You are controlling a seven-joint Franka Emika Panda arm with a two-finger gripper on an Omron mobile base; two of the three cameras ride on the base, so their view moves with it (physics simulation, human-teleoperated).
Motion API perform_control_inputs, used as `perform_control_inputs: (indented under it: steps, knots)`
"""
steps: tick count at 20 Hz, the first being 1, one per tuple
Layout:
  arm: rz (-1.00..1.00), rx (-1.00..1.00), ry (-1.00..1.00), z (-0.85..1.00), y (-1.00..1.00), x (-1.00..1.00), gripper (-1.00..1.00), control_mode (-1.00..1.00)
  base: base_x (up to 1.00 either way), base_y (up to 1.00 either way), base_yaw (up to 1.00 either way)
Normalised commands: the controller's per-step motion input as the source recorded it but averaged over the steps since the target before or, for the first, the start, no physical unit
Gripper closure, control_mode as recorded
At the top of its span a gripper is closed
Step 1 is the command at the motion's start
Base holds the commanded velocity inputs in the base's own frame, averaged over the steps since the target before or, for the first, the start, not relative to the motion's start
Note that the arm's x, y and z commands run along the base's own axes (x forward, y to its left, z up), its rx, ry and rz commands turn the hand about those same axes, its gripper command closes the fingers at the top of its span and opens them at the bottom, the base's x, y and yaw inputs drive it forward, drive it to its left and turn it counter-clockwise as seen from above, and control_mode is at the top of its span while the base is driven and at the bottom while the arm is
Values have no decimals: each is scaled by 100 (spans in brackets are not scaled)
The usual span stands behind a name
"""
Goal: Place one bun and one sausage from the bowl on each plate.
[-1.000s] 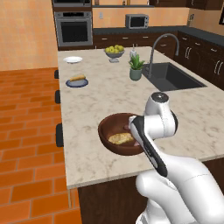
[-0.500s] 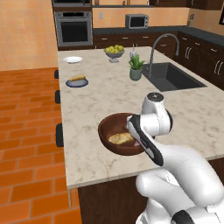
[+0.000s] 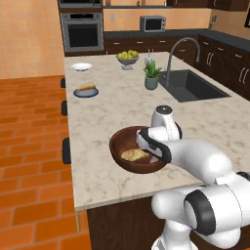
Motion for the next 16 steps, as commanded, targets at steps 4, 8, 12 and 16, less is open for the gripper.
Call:
perform_control_inputs:
  steps: [4,8,12,16]
  knots:
    - [-6,1,8,-53,0,14,-100,-100,0,0,0]
    - [-3,0,4,-47,0,0,-100,-100,0,0,0]
    - [-5,0,1,-38,0,0,-100,-100,0,0,0]
    - [-6,0,1,-27,-16,0,-100,-100,0,0,0]
